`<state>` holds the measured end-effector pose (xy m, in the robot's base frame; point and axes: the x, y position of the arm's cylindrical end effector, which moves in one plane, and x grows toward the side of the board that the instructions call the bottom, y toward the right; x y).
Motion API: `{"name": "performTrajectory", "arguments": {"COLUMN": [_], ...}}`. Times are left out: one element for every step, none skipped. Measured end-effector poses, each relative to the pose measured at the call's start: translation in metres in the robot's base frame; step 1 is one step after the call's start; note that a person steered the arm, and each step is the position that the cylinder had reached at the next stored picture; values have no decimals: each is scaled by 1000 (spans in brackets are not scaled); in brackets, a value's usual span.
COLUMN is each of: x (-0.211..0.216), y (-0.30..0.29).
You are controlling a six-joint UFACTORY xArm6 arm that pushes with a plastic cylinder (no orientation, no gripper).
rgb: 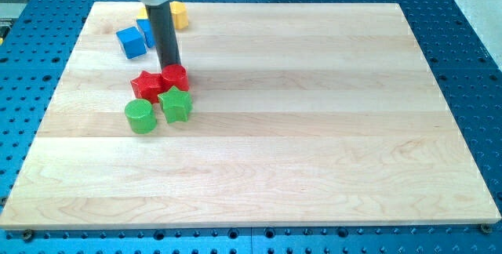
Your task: Move the blue cube vertically above the red star
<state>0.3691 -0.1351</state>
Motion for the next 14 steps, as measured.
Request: {"name": "performTrajectory", "arguments": {"x": [1, 3, 2, -26, -32, -35, -35, -38, -38, -38, -50, -50, -52, -69], "y": [-32, -69, -81, -81, -87, -91, -101, -98, -81, -74, -65, -69, -73, -73]}}
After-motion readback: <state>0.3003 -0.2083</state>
